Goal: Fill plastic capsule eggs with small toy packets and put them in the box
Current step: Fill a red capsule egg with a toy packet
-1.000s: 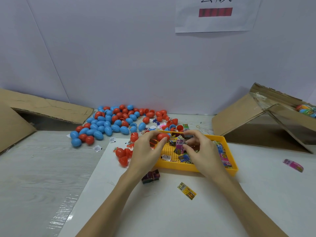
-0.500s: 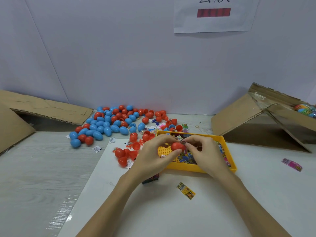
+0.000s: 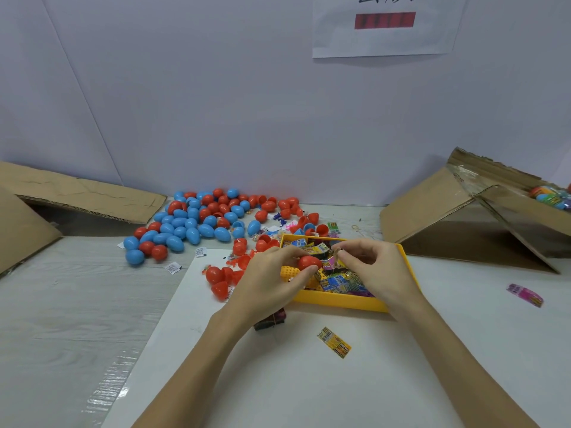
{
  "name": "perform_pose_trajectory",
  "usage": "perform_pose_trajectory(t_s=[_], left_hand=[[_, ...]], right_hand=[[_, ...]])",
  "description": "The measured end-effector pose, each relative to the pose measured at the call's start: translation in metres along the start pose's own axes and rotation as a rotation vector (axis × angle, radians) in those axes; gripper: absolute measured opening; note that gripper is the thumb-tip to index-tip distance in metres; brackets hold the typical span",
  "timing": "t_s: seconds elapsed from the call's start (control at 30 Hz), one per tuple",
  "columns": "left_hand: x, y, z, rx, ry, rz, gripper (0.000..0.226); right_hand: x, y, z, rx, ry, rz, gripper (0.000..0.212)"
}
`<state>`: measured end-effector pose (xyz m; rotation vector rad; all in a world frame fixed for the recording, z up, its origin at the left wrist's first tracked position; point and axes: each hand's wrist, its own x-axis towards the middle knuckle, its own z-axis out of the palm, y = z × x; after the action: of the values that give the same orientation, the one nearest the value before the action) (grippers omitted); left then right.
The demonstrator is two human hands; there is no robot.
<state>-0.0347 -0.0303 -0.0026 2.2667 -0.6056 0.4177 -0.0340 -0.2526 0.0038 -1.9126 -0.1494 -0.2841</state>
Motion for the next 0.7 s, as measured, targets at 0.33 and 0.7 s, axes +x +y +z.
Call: perform_pose_trajectory(t_s=[0.33,0.7], left_hand=[[0.001,0.004,-0.001,0.045,0.027,0.044,0.035],[0.003,0.01,0.002,-0.261,0.012,-0.081,0.033]], right_hand=[[0.001,0.001,0.001,-0.059,0.026,-0.024,0.005],[-0.002,-0.007,0.008,-0.066,0.011,-0.002,0.026]])
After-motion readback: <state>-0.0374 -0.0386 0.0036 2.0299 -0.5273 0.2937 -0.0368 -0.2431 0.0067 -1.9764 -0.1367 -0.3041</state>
